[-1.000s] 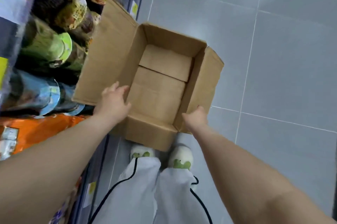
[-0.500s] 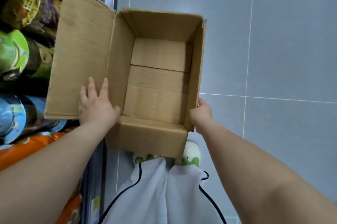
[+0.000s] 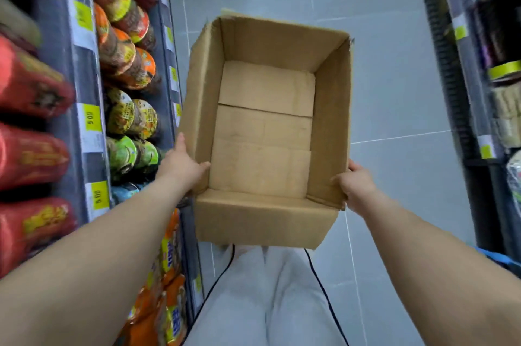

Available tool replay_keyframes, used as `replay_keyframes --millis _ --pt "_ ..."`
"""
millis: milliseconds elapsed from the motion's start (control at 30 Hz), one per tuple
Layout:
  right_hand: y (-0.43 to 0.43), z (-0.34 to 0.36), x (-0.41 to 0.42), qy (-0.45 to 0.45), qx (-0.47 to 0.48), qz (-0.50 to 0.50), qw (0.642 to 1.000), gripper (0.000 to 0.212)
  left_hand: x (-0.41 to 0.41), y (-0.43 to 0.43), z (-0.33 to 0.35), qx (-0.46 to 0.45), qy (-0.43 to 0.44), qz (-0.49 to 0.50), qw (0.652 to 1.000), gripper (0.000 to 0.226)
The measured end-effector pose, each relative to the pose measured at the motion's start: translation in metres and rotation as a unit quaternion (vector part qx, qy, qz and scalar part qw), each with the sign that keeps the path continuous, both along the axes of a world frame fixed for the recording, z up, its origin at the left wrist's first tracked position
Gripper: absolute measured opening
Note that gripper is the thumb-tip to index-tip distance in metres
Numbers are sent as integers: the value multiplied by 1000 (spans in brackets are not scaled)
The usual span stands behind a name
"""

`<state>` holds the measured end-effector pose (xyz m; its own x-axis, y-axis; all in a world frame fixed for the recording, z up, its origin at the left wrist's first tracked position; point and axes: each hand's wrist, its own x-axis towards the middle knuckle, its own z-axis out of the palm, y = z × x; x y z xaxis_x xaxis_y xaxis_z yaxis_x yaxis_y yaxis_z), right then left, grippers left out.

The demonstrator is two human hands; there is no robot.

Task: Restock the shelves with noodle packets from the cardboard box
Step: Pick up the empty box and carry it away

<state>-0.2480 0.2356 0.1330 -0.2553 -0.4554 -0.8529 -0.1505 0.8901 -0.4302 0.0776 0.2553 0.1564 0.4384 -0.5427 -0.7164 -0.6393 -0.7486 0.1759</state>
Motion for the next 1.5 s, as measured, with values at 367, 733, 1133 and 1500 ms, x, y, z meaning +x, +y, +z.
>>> replay_keyframes --millis 367,733,1133,1500 --pt "-56 192 -21 21 -181 -30 983 33 -17 -71 200 -172 188 111 961 69" --pt "-216 222 -81 83 -232 11 969 41 -91 -232 246 -212 227 145 939 58" --pt "-465 273 -142 121 -236 64 962 66 -149 -461 274 -245 235 209 917 57" --pt "-728 283 -121 178 -254 59 949 55 -128 -738 270 -237 234 182 925 39"
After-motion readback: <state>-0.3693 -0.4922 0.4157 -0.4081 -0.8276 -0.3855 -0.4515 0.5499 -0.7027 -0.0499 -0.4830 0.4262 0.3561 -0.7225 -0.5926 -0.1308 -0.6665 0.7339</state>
